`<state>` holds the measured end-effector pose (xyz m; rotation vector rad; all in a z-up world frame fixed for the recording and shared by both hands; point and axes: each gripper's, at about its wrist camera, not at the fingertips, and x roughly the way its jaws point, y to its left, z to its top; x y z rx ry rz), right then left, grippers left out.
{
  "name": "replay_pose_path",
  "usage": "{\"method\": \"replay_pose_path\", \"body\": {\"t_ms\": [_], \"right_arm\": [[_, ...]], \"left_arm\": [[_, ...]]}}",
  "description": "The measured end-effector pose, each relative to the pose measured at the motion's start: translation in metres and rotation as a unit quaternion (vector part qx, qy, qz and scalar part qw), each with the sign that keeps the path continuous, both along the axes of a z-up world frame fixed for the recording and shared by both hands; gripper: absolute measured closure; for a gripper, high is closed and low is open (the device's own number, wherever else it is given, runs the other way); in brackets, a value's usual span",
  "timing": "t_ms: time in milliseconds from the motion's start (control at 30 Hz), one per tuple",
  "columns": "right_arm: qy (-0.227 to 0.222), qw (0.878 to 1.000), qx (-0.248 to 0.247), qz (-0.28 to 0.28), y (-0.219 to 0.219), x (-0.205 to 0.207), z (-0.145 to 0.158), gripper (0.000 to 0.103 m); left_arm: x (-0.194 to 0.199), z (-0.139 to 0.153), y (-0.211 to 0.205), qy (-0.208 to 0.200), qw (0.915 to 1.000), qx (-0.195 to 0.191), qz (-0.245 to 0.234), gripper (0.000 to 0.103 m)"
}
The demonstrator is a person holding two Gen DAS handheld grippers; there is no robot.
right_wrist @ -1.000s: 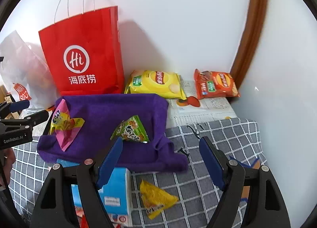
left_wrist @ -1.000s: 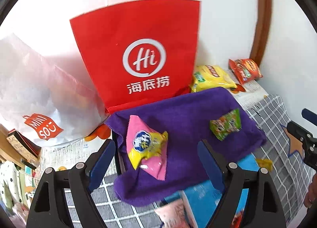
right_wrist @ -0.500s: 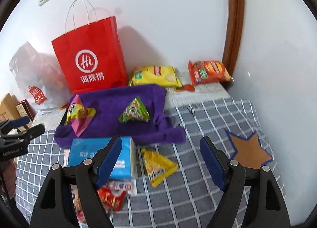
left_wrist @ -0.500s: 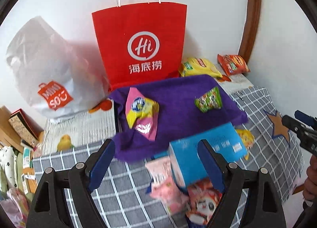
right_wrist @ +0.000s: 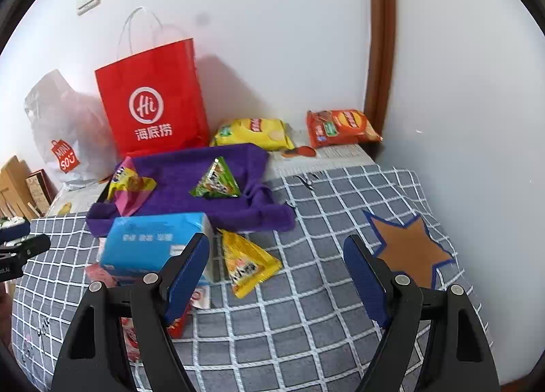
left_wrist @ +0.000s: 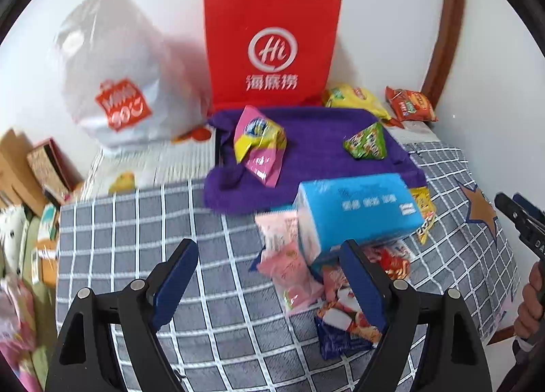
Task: Organize snacks
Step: 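Grasp a pink wrapped snack with the left tool while the right tool grasps the yellow triangular bag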
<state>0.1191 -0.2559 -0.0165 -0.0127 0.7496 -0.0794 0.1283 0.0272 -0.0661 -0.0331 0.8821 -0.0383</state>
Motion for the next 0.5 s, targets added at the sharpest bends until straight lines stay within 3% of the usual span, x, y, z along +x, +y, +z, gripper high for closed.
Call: {"method": "replay_pose_path", "body": {"t_ms": [167,267,500], "right_arm": [[0.037,0.998,0.056,0.014,-0.018,0.005,-0.025,0.024],[0.052,0.997,0.054,0.02,-0.016,0.012,-0.042,0.033],[0.072,0.994,0.057,0.064,-0.004,0.046,-0.068,0.034]], "left_arm": [[-0.001,-0.018,0.003,0.016,0.9997,-0.003,0.017,0.02],[0.0,-0.024,0.004,0.019,0.9996,0.007,0.019,0.02],[0.008,-0.035,0.026,0.04,0.9979,-0.018,0.048,0.02]]}}
